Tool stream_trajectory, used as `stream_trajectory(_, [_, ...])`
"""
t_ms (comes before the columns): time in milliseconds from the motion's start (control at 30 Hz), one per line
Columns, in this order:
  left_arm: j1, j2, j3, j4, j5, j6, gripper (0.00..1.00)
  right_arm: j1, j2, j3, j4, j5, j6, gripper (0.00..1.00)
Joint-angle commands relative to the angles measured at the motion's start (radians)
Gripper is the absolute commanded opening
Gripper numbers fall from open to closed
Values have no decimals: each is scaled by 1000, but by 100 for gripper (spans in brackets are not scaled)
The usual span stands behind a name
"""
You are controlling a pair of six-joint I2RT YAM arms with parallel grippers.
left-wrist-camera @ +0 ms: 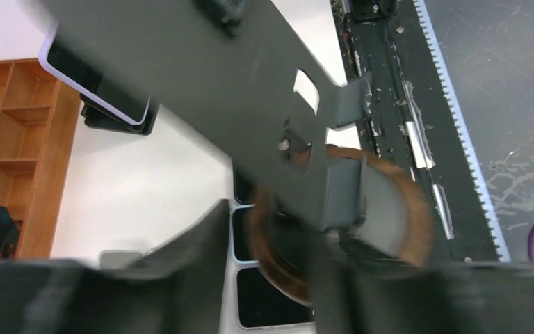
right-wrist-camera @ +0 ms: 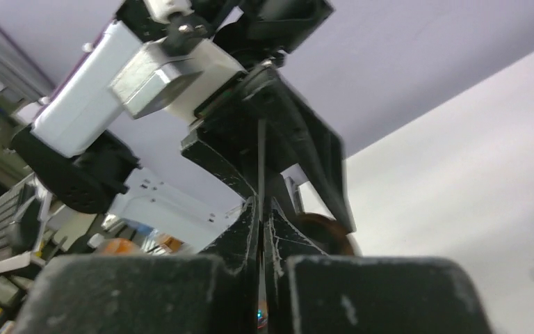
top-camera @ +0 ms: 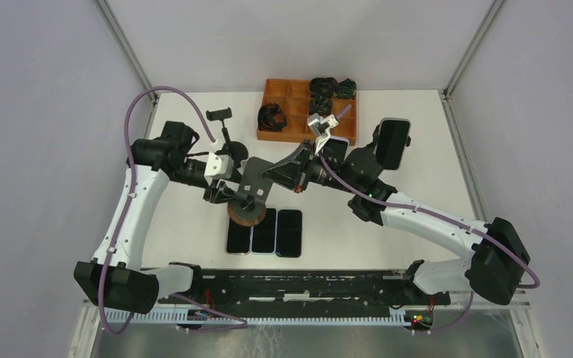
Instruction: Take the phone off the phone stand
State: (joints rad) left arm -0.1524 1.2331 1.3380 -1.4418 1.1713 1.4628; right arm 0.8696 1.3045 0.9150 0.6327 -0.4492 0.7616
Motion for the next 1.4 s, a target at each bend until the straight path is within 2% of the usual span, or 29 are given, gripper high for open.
stream_trajectory(0, [1, -26, 18, -23, 53, 12, 62, -8, -6, -8, 137, -40, 40, 0])
stream_trajectory(33, [1, -27, 19, -23, 48, 3, 72, -15, -12, -12, 131, -46, 34, 0])
stream_trajectory(100, [1, -26, 26, -23, 34, -15, 84, -36, -30, -25, 109, -59, 9, 0])
stream_trajectory(167, [1, -24, 34, -23, 26, -31, 89, -54, -47, -22, 45, -81, -47, 0])
stream_trajectory(300, [1, -19, 42, -23, 22, -32, 91, -92, -66, 6, -133, -111, -216, 0])
stream_trajectory(333, [1, -16, 46, -22, 19, -32, 93, -103, -68, 11, -173, -112, -245, 0])
stream_trajectory(367, [1, -11, 51, -21, 13, -35, 99, -116, -68, 15, -196, -112, -269, 0])
stream_trajectory(467, [1, 9, 63, 22, -12, -106, 100, -149, -62, 33, -255, -118, -324, 0])
stream_trajectory(600, [1, 32, 67, 167, -38, -275, 100, -149, -38, 52, -252, -206, -345, 0])
stream_trajectory(667, [-4, 42, 71, 259, -45, -373, 100, -148, -22, 58, -254, -235, -356, 0])
stream_trajectory(733, [-32, 62, 82, 389, -93, -551, 100, -147, -11, 59, -266, -240, -376, 0])
stream_trajectory(933, [-154, 175, 177, 403, -188, -634, 99, -145, 22, 83, -303, -236, -434, 0])
stream_trajectory(1100, [-190, 224, 210, 402, -195, -639, 90, -127, 18, 74, -300, -249, -470, 0])
stream_trajectory(1200, [-217, 261, 239, 354, -194, -606, 77, -127, 19, 68, -298, -245, -482, 0])
stream_trajectory(1300, [-237, 311, 268, 275, -194, -557, 53, -125, 13, 54, -266, -246, -482, 0])
stream_trajectory(1367, [-246, 349, 292, 233, -196, -529, 31, -124, 10, 45, -249, -248, -484, 0])
